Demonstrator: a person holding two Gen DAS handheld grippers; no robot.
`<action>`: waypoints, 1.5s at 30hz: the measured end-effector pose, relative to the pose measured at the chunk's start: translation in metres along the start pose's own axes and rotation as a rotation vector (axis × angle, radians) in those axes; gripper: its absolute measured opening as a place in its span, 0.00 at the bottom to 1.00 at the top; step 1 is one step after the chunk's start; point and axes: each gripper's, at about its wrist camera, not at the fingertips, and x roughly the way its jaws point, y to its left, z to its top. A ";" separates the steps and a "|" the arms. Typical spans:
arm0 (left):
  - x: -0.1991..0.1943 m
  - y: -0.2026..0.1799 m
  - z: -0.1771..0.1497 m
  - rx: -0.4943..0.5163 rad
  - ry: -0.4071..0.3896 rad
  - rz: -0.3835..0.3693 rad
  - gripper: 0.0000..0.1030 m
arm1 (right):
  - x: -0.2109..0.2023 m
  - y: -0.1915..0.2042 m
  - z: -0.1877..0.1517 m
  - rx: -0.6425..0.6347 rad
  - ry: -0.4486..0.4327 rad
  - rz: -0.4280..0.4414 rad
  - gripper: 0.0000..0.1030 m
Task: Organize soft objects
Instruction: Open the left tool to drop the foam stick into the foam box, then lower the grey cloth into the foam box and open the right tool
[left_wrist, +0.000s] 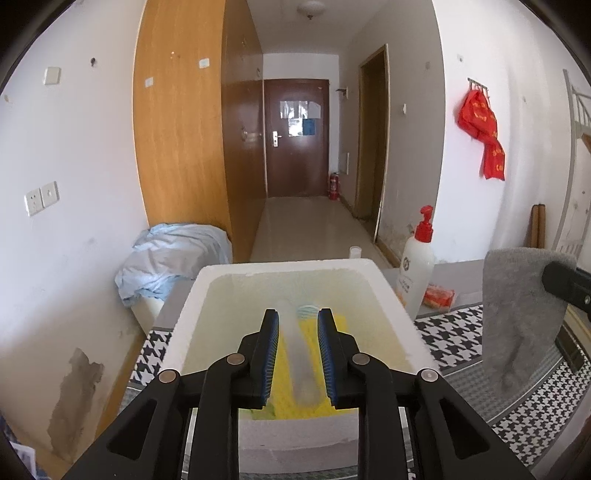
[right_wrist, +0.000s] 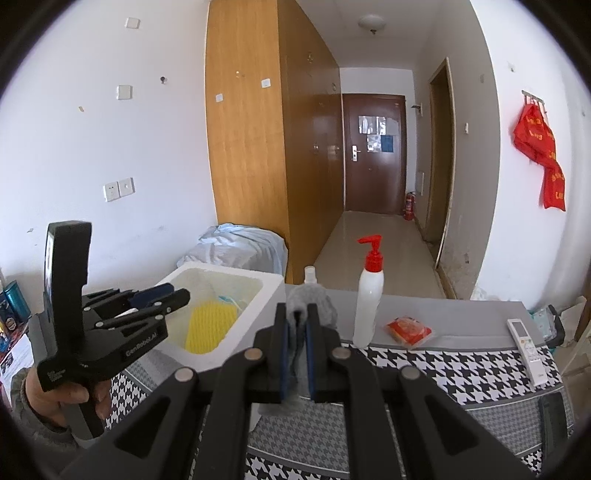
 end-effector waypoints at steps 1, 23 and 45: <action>-0.001 0.002 0.000 -0.004 -0.002 0.002 0.44 | 0.001 0.001 0.001 0.000 0.000 -0.002 0.10; -0.039 0.032 -0.013 -0.038 -0.101 0.050 0.99 | 0.013 0.041 0.019 -0.048 -0.018 0.035 0.11; -0.048 0.055 -0.029 -0.081 -0.091 0.062 0.99 | 0.047 0.076 0.036 -0.092 0.002 0.084 0.11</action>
